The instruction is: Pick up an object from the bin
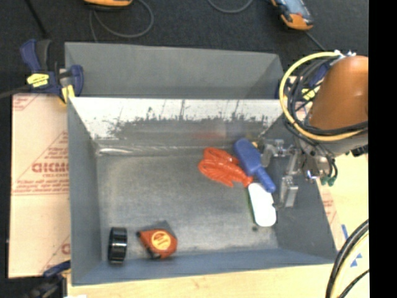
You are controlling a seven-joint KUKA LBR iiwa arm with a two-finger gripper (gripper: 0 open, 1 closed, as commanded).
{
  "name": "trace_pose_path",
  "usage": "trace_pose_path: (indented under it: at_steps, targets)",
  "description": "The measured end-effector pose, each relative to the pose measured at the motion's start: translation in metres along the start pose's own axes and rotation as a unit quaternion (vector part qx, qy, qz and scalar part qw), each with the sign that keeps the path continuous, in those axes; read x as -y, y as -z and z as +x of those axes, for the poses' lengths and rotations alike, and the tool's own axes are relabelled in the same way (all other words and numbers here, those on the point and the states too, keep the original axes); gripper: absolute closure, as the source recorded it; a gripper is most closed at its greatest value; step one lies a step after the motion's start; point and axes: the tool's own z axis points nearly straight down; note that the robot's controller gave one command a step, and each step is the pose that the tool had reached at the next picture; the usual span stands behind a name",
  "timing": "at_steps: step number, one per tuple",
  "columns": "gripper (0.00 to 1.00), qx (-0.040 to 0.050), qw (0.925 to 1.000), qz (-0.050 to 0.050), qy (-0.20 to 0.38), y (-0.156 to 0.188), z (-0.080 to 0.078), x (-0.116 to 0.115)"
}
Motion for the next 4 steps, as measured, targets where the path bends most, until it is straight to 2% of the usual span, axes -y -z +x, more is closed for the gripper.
trace_pose_path:
  at_steps: [1, 2, 3, 4]
  targets:
    - [0.0, 0.004, 1.0, 0.001, 0.002, 0.005, -0.001, 0.0]
    - [0.0, 0.0073, 0.9998, 0.0, -0.018, -0.065, -0.047, 0.004]
    - [0.0, 0.0017, 0.9918, -0.001, -0.128, -0.071, -0.073, 0.043]
    - [0.0, 0.0052, 0.9929, 0.001, -0.119, -0.066, -0.104, 0.02]
